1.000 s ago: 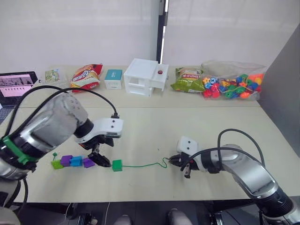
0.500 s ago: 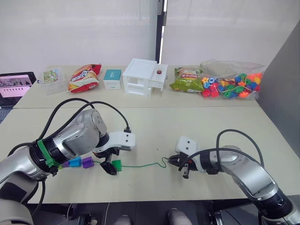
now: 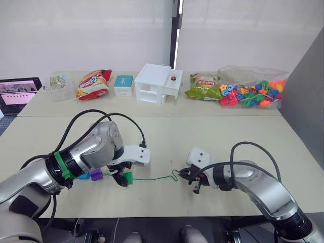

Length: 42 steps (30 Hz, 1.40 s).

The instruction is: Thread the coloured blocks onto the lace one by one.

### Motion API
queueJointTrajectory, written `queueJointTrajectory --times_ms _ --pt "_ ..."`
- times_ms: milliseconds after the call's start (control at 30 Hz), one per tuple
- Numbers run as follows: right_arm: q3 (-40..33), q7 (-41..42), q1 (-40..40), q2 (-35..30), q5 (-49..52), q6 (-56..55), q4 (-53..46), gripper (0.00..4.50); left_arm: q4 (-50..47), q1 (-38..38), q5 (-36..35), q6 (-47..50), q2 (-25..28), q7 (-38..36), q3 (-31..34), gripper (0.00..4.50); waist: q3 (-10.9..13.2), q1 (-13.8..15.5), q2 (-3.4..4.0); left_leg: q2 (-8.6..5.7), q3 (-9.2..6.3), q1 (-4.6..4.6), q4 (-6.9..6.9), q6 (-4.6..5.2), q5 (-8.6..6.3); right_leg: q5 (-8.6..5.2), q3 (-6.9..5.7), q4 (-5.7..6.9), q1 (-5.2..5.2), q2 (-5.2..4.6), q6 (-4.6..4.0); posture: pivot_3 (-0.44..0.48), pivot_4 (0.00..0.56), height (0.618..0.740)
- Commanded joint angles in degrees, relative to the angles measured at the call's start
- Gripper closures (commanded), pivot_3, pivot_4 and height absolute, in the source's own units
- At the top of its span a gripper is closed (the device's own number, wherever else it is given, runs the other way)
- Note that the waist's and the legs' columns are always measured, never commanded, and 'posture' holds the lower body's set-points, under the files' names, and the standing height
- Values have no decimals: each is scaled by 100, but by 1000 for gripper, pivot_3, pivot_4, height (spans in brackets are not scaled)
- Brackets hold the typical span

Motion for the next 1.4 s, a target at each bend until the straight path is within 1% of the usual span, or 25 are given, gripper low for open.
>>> queueJointTrajectory --times_ms 33,133,167,233,367,500,633,767,900,1000,1233,1400 --pt "-111 -55 44 -1 148 56 -236 4500 -22 193 83 -117 52 -143 -33 2147 0 -18 0 0 0 1 0 0 0 0 0 2 0 0 0 0 150 740" --pt "-161 -70 75 -68 177 55 -233 4500 -51 265 127 -193 97 -231 52 3156 0 -41 1 1 0 3 -2 1 -1 0 1 2 -2 1 0 0 150 740" --pt "-180 -66 85 -111 182 37 -215 4500 -49 282 141 -222 105 -250 79 3314 0 -38 1 1 0 4 -3 1 -1 0 1 2 -2 2 0 0 150 740" --pt "-281 -9 128 -300 158 -39 -118 4500 9 338 177 -338 141 -256 149 3311 0 -32 1 1 0 4 -2 1 -1 0 1 2 -1 2 0 0 150 740" --pt "-711 180 276 -832 173 -243 111 4500 217 538 293 -658 379 -265 331 3311 0 -36 1 0 1 3 -2 2 -1 0 1 -1 0 0 0 0 150 740" --pt "-1113 341 567 -1379 121 -458 302 4500 380 787 369 -1045 763 -298 535 3311 -1 -80 1 6 5 15 -6 5 -2 0 4 4 1 7 -1 0 150 740" --pt "-1693 402 1058 -2054 -92 -771 660 4500 643 1121 539 -1485 1156 -234 823 3311 -1 -127 2 6 10 22 -9 8 -4 -1 9 5 5 8 -2 0 150 740" --pt "-2064 340 1328 -2263 -145 -808 843 4500 706 1339 641 -1595 1205 -191 1047 3311 -3 -171 4 9 14 27 -9 9 -3 -2 11 6 8 11 -2 0 150 740" --pt "-2250 302 1484 -2336 -161 -759 895 4500 740 1550 747 -1662 1241 -164 1234 3311 -4 -174 8 11 16 28 -8 11 -2 -3 13 5 12 13 -3 0 150 740" --pt "-2199 294 1461 -2309 -105 -680 782 4500 747 1726 807 -1677 1264 -123 1364 3311 -13 -178 23 11 21 29 -9 12 -2 -3 18 8 12 13 -3 0 150 740" --pt "-1775 279 1233 -2099 -52 -551 520 4500 645 1848 917 -1612 1142 -177 1536 3311 -17 -184 30 13 26 30 -12 13 -2 -3 20 7 14 15 -3 0 150 740" --pt "-984 134 1033 -1666 -228 -489 448 4500 311 2109 765 -1636 991 54 1830 3311 -23 -175 40 15 25 33 -13 13 -2 -4 21 7 12 16 -3 0 150 740"
